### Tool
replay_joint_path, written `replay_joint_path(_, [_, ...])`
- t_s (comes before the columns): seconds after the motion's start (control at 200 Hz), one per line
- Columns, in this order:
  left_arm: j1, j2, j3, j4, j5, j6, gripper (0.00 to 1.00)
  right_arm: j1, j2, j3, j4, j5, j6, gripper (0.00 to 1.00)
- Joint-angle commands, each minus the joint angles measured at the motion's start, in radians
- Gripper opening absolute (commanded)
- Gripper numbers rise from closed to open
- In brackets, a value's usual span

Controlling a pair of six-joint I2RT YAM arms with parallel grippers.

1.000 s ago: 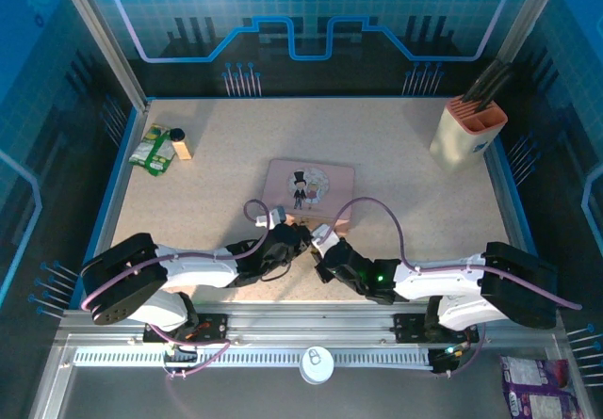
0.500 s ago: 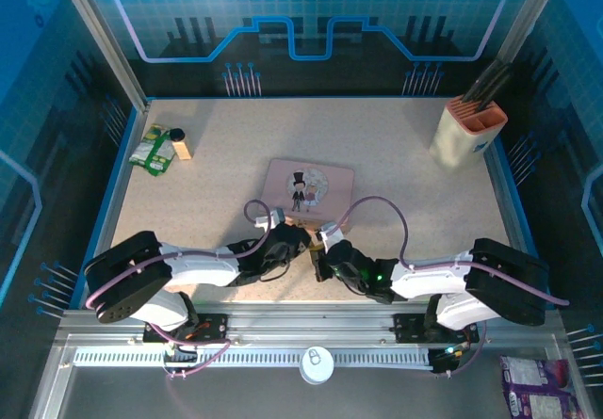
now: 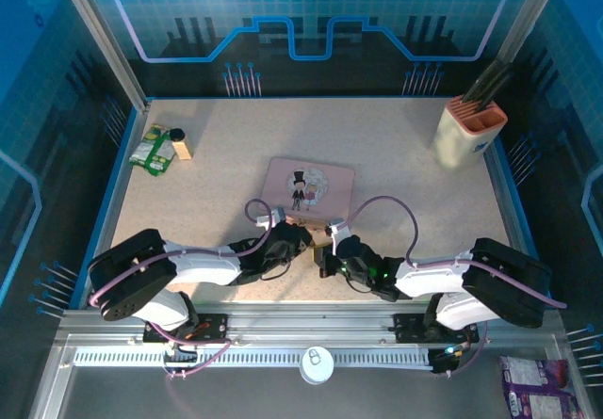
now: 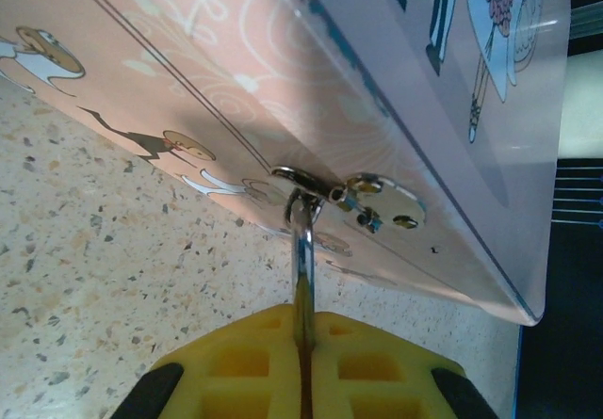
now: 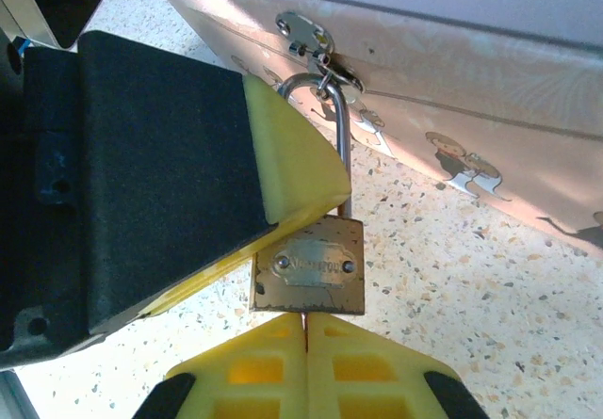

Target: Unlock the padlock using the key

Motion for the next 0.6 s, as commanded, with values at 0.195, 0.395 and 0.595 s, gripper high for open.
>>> replay_joint_path(0.195, [0.000,0.000,0.032,0.097,0.066,-0.024,0.00,-0.035,0.006,-0.045,0.092,-0.058,0.033,0.00])
replay_joint_path(0.395, [0.002,0.021,0.018,0.137,0.089,-0.010,0.00,-0.034,0.028,-0.033,0.089,-0.055,0.030,0.00])
replay_joint_path(0.595, [0.009,0.077,-0.038,0.214,0.125,-0.036,0.13,-0.036,0.049,-0.041,0.078,-0.033,0.041,0.00])
